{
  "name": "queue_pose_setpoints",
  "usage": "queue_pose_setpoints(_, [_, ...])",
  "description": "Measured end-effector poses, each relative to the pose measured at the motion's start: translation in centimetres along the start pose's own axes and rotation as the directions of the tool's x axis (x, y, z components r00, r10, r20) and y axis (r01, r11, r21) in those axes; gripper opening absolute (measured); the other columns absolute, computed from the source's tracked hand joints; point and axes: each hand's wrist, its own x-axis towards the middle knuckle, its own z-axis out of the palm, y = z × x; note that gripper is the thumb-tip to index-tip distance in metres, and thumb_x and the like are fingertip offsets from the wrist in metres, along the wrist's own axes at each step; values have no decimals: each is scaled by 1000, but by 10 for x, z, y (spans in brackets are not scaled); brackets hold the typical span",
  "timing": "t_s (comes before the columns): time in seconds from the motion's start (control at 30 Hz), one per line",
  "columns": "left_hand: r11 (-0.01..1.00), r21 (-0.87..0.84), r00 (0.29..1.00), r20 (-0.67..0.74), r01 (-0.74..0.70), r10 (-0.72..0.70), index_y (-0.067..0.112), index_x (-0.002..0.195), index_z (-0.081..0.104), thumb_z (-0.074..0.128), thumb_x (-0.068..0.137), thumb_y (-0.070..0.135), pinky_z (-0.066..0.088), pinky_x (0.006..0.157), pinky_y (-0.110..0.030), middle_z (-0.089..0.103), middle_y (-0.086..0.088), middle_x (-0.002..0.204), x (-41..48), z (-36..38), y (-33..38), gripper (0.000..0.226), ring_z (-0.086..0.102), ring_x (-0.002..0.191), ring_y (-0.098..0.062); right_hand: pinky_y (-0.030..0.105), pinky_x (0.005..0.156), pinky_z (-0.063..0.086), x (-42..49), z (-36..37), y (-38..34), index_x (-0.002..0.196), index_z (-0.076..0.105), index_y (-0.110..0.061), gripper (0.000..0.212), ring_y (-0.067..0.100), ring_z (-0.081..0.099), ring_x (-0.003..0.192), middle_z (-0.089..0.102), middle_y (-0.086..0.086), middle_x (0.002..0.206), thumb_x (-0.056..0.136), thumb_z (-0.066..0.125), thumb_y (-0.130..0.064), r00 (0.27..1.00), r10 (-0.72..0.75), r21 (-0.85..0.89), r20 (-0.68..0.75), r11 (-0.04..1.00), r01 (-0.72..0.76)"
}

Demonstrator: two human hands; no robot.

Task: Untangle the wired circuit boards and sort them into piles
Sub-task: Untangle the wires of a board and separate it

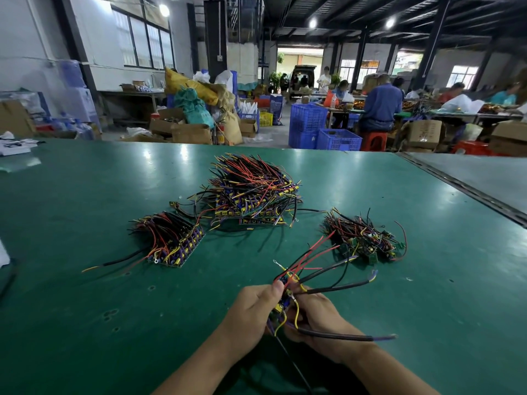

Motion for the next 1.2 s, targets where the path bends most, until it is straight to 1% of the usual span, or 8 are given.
queue_pose_setpoints(0.27, [989,131,997,-15,-71,74,-11,74,52,38,89,63,36,64,-52,45,-9,71,-3,1,6,77,40,69,-19,16,43,20,-4,0,-2,67,47,-14,30,12,27,36,26,1,47,94,43,-1,997,73,26,9,997,-73])
queue_pose_setpoints(0.37, [989,104,993,-33,-110,114,2,63,37,39,90,61,28,57,-48,33,-6,62,-4,1,6,65,31,60,-18,15,42,23,-5,0,-2,63,46,-17,35,12,27,37,29,1,47,97,49,-17,995,88,16,44,996,-89])
queue_pose_setpoints(0.53, [994,-74,997,14,-74,75,4,68,64,40,98,46,47,61,-26,65,-1,64,-2,1,3,57,59,61,-13,14,38,28,-6,0,-4,48,51,-19,42,12,28,31,34,-2,40,88,50,-32,970,84,-25,230,996,-80])
queue_pose_setpoints(0.67, [996,-77,997,49,-52,55,-6,71,63,43,95,43,43,61,-25,61,-9,64,2,-4,-3,58,57,61,-17,20,39,35,-1,-1,-7,59,63,-21,47,12,41,35,47,-1,47,72,70,-65,950,-34,-32,310,998,46])
queue_pose_setpoints(0.8, [996,-25,992,-99,-82,79,14,51,36,51,93,44,25,51,-24,31,4,52,6,-7,0,54,29,50,-10,19,37,31,8,-2,-10,60,57,-19,45,15,38,32,45,0,45,87,48,-53,997,-27,-21,78,999,28])
queue_pose_setpoints(0.93, [976,-219,895,-434,9,-106,19,58,59,54,87,44,34,42,-12,46,11,45,19,-17,2,39,40,40,0,19,35,31,12,-16,-15,74,50,-13,32,16,37,33,42,1,47,103,39,-20,993,-47,64,-112,996,54])
queue_pose_setpoints(1.07, [962,-200,715,-645,185,-271,15,64,58,45,99,43,29,41,-22,48,10,43,29,-45,-12,47,36,34,-4,23,36,32,10,-26,-21,64,54,-16,41,17,37,37,43,3,49,102,43,-27,986,-81,51,-148,995,89])
queue_pose_setpoints(1.2, [948,-224,742,-591,227,-317,9,69,52,37,102,36,22,40,-21,41,2,51,30,-58,-21,45,27,35,-9,25,40,32,9,-27,-20,54,55,-20,42,19,37,39,43,6,49,84,58,-49,984,-149,-52,-100,988,145])
